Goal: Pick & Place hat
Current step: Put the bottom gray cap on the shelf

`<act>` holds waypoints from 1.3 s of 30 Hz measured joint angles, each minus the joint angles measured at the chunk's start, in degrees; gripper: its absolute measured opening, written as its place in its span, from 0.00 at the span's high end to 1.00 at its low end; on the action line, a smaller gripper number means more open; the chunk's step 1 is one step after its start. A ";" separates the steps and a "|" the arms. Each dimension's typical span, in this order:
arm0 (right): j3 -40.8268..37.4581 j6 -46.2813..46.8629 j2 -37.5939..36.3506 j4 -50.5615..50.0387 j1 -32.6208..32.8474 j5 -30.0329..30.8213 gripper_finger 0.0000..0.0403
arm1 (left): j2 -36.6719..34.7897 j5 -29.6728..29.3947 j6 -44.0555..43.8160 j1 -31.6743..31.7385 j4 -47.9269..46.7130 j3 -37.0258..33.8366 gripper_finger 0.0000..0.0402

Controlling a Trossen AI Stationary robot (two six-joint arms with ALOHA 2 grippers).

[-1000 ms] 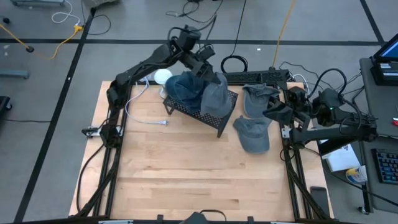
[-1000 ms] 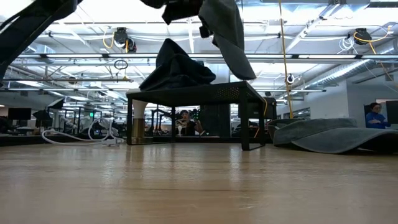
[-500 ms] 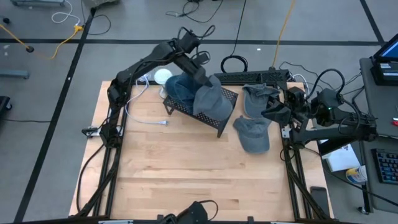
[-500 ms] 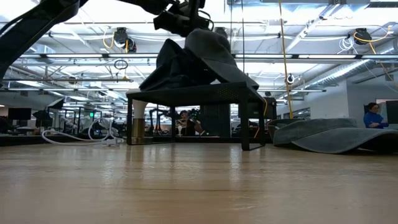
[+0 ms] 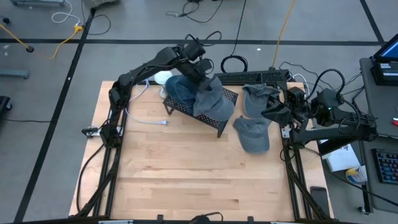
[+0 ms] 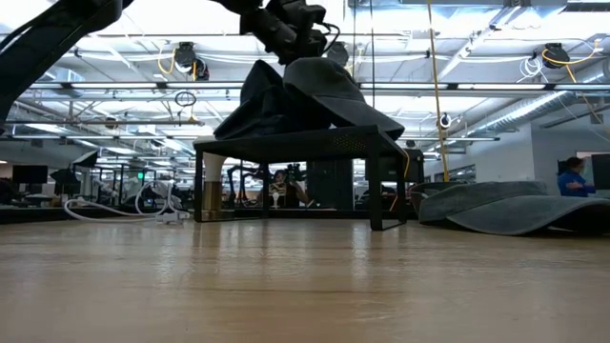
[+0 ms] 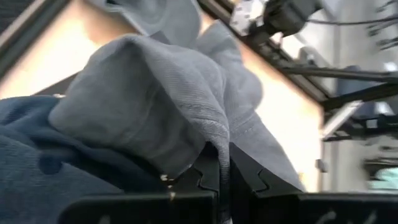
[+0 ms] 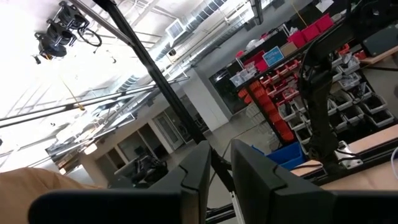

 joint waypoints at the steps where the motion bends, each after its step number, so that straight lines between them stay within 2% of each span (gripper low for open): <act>1: 0.00 0.00 0.00 0.00 0.00 -0.05 0.86 | 0.00 -1.72 0.34 -0.44 -0.07 0.00 0.99; 9: 0.00 -1.94 0.00 -0.01 0.01 -0.24 0.86 | 0.00 -14.70 4.70 -4.52 -0.35 0.00 0.98; 16: 0.00 -2.77 0.00 0.00 0.00 -0.29 0.86 | 0.00 -28.40 8.66 -7.35 -3.45 0.00 0.99; 22: 0.00 -3.19 0.00 -0.02 0.01 -0.42 0.86 | 0.00 -34.60 11.18 -9.63 -1.75 0.00 0.96; 27: 0.00 -2.51 0.00 -0.02 0.01 -0.44 0.86 | 0.00 -34.95 12.61 -10.54 -1.55 0.00 0.97; 31: 0.00 -2.55 -0.02 -0.02 0.00 -0.22 0.86 | -0.63 -36.13 11.29 -10.80 -1.58 -0.02 0.88; 36: 0.00 -2.80 -0.01 -0.03 0.01 -0.16 0.82 | -2.98 -41.81 8.18 -10.77 -2.44 -0.07 0.69; 39: 0.00 -3.73 -0.02 -0.07 0.02 -0.24 0.80 | -5.36 -42.78 6.67 -10.68 -1.54 -0.07 0.59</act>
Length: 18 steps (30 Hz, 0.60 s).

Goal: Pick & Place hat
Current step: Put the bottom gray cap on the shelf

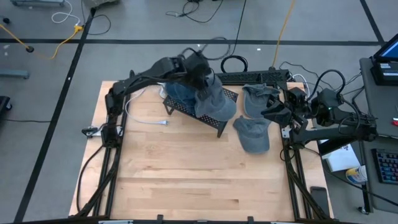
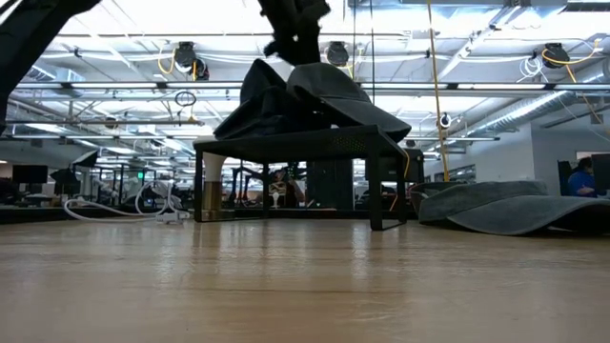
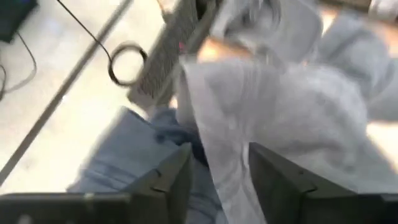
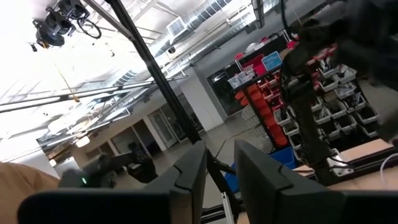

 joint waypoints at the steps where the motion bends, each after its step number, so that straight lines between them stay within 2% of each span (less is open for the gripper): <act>1: 0.00 -0.29 0.02 -0.08 -0.02 0.02 0.80 | -1.01 -0.07 -1.07 -0.02 0.26 0.00 0.56; 5: 0.00 -0.61 0.02 -0.41 -0.02 -0.04 0.79 | -3.53 0.12 -4.17 -0.93 1.13 0.11 0.49; 10: -0.02 -2.21 0.00 -0.39 -0.02 -0.04 0.80 | -3.24 6.26 -3.38 -2.73 0.84 0.04 0.45; 18: -0.02 -4.81 0.00 -0.37 -0.02 -0.04 0.81 | 1.84 0.42 -2.65 -4.17 0.13 0.00 0.49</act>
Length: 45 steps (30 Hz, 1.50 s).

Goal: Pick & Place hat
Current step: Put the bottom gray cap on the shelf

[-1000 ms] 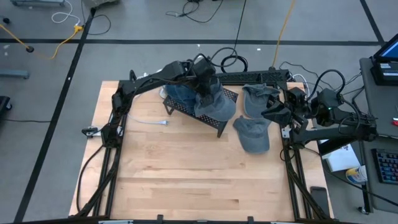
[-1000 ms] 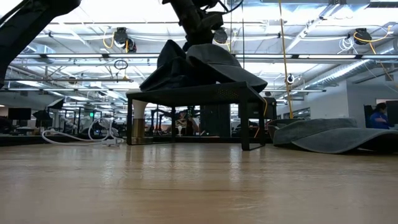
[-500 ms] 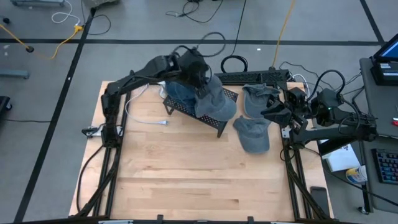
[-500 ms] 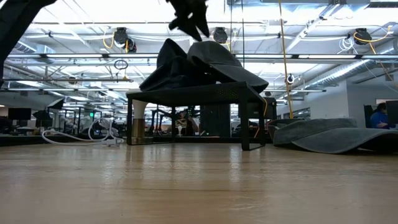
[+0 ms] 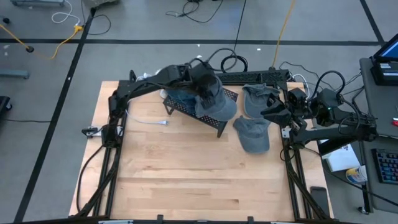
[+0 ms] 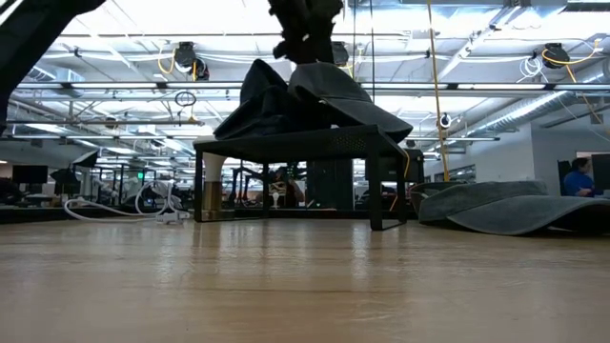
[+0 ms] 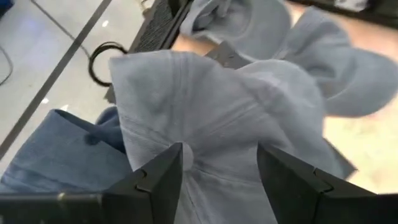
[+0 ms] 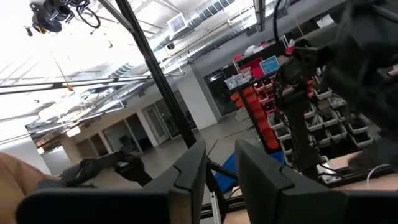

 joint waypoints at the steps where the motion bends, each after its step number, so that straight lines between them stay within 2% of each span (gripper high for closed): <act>1: 0.00 -0.05 0.01 0.00 0.00 0.00 0.81 | 0.66 -0.48 0.02 0.00 -0.06 0.00 0.50; 8: 0.00 -0.25 0.01 0.00 0.00 0.00 0.81 | 5.82 -6.60 3.57 0.11 -0.87 0.00 0.59; 18: 0.00 -0.49 0.02 0.02 0.00 0.00 0.81 | 8.54 -6.62 8.23 -0.17 -1.78 0.00 0.71; 26: 0.00 -0.30 0.02 0.05 0.00 0.02 0.82 | 7.46 -6.90 6.85 -0.26 -2.85 0.01 0.74; 30: -0.02 -0.08 0.00 0.07 0.00 0.01 0.81 | 4.81 -8.46 5.38 -0.24 -2.85 0.72 0.71; 36: -0.02 -0.05 0.00 0.00 0.00 0.29 0.80 | 1.34 -7.77 0.54 -0.29 -1.66 0.74 0.59; 41: -0.02 0.30 0.05 -0.87 -0.02 1.73 0.78 | -1.81 -1.86 -3.32 -0.31 0.62 0.76 0.48; 45: -0.02 0.04 0.85 -0.92 0.02 3.26 0.71 | -4.18 1.94 -4.97 -0.33 1.72 0.76 0.40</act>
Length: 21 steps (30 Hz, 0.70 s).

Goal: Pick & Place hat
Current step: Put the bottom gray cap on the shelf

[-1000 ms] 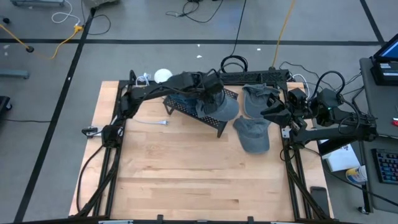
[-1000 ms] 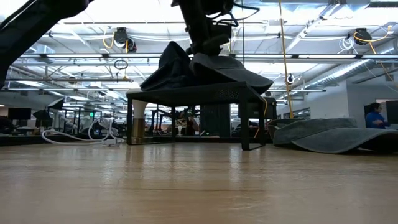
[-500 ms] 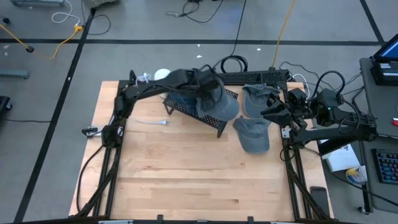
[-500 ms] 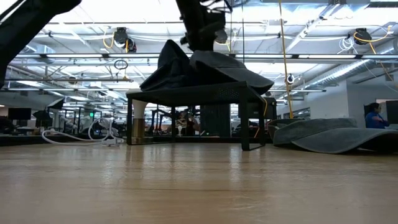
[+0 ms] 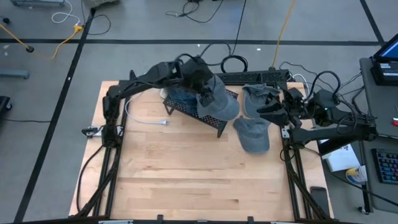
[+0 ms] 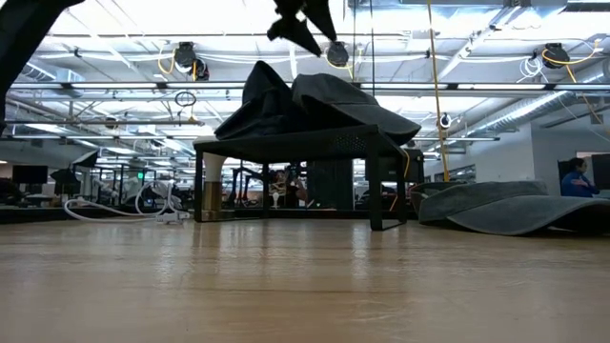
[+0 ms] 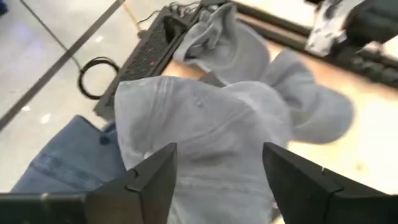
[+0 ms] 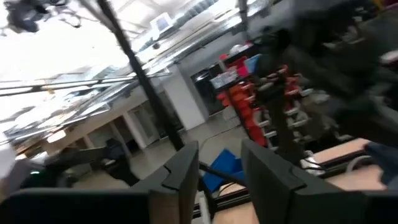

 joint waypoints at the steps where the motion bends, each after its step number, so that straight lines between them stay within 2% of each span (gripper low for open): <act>1: 0.00 0.00 0.30 -0.08 -0.03 1.27 0.69 | -0.66 0.74 -0.20 -0.02 -0.07 0.00 0.38; 4: 0.00 1.59 1.24 -0.70 -0.04 6.18 0.63 | -2.79 3.21 -2.43 0.01 0.23 0.02 0.34; 12: 0.00 -2.40 4.11 -7.12 -0.46 6.72 0.51 | -9.42 12.21 -7.11 -0.04 1.36 0.02 0.29; 14: 0.00 -4.79 5.21 -8.75 -1.14 9.40 0.50 | -11.05 13.62 -7.52 -0.22 1.33 0.02 0.30; 18: 0.00 -8.19 8.91 -13.37 -3.03 18.42 0.50 | -14.17 14.54 -7.92 -1.04 1.05 0.02 0.32; 21: 0.00 -11.14 12.97 -17.26 -4.78 22.12 0.50 | -16.30 14.61 -7.90 -1.98 0.93 0.02 0.33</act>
